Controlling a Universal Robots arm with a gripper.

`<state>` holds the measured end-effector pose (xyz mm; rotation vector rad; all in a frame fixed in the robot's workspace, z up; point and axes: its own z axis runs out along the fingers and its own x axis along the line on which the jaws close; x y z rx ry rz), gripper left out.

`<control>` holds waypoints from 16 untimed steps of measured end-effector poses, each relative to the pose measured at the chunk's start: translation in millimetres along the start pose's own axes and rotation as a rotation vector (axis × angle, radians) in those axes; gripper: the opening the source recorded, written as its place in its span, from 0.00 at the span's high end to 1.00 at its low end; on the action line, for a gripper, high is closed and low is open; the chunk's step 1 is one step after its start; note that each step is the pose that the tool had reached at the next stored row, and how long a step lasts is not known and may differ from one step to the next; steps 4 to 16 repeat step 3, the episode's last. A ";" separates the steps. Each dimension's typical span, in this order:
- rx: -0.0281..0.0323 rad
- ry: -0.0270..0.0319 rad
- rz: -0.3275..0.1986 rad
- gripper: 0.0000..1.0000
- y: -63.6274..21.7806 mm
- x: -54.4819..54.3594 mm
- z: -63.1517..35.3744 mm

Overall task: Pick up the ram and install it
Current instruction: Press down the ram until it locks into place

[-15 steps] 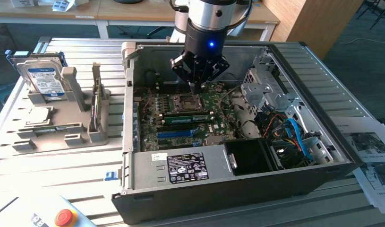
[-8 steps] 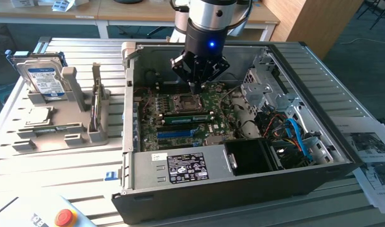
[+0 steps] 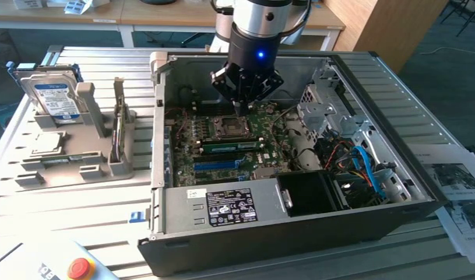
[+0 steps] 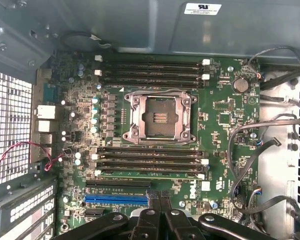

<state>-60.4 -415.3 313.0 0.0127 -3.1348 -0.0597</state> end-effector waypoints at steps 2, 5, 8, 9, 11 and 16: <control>0.0000 0.0000 0.000 0.90 0.0 0.0 0.0; 0.0000 0.0000 0.000 0.90 0.0 0.0 0.0; 0.0000 0.0000 0.000 0.90 0.0 0.0 0.0; 0.0000 0.0000 0.000 0.90 0.0 0.0 0.0; 0.0000 0.0000 0.000 0.90 0.0 0.0 0.0; 0.0000 0.0000 0.000 0.90 0.0 0.0 0.0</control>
